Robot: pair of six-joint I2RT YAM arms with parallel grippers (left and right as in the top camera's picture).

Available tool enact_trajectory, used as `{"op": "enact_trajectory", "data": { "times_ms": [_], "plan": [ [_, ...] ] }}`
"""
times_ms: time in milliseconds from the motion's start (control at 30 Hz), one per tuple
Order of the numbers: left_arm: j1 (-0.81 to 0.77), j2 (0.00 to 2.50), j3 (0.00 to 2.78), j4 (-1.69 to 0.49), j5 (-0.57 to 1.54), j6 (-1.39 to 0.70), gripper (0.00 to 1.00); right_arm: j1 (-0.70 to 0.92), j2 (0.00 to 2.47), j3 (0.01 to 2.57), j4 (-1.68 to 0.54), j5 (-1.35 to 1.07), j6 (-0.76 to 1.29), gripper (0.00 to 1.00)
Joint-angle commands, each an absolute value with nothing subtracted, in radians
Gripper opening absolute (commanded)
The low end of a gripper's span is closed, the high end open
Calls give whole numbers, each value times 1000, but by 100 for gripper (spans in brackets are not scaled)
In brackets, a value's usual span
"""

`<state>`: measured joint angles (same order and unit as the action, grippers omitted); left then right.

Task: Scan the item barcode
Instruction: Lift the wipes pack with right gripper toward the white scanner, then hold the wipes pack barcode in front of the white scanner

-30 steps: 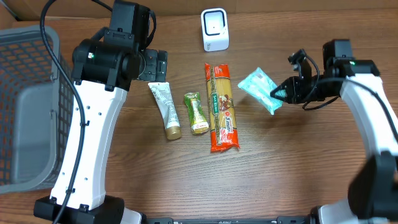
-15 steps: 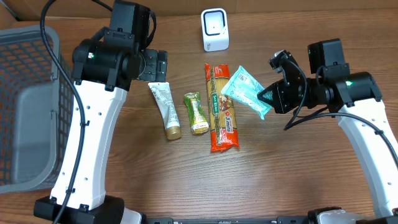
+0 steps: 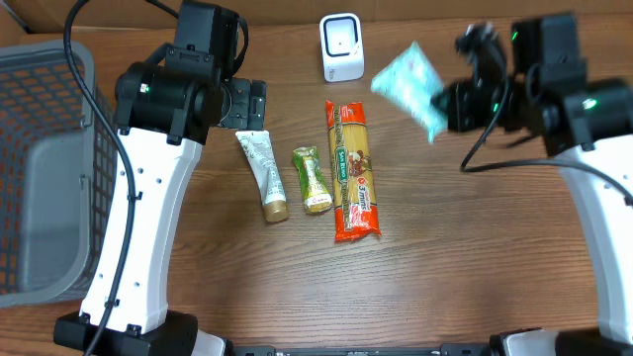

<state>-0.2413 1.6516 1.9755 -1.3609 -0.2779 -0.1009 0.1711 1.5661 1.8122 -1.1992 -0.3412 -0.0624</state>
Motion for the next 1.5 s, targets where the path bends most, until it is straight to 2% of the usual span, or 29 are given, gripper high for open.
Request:
{"op": "enact_trajectory", "data": {
  "times_ms": [0,67,167,300,467,600,900,1067,1467],
  "plan": [
    [-236,1656,1979,-1357,-291,-93,100,185,1649,2002,-1220,-207,-47,3],
    [-236,1656,1979,-1357,-291,-93,100,212,1732,2120,-1230,-99,-28,3],
    [-236,1656,1979,-1357,-291,-93,100,272,1799,2164,-1195,111,-26,4],
    [-236,1656,1979,-1357,-291,-93,99,395,1908,2164,-1105,534,-70,4],
    [-236,1656,1979,-1357,-291,-93,100,463,1997,2164,-1011,758,-191,4],
    [-236,1656,1979,-1357,-291,-93,99,474,2058,2164,-921,759,-491,4],
    [-236,1656,1979,-1357,-291,-93,100,488,2137,2161,-710,716,-863,4],
    [-236,1656,1979,-1357,-291,-93,99,498,2191,2161,-647,720,-1172,4],
    [-236,1656,1979,-1357,-291,-93,100,501,2368,2161,-273,775,-1542,4]
  ]
}}
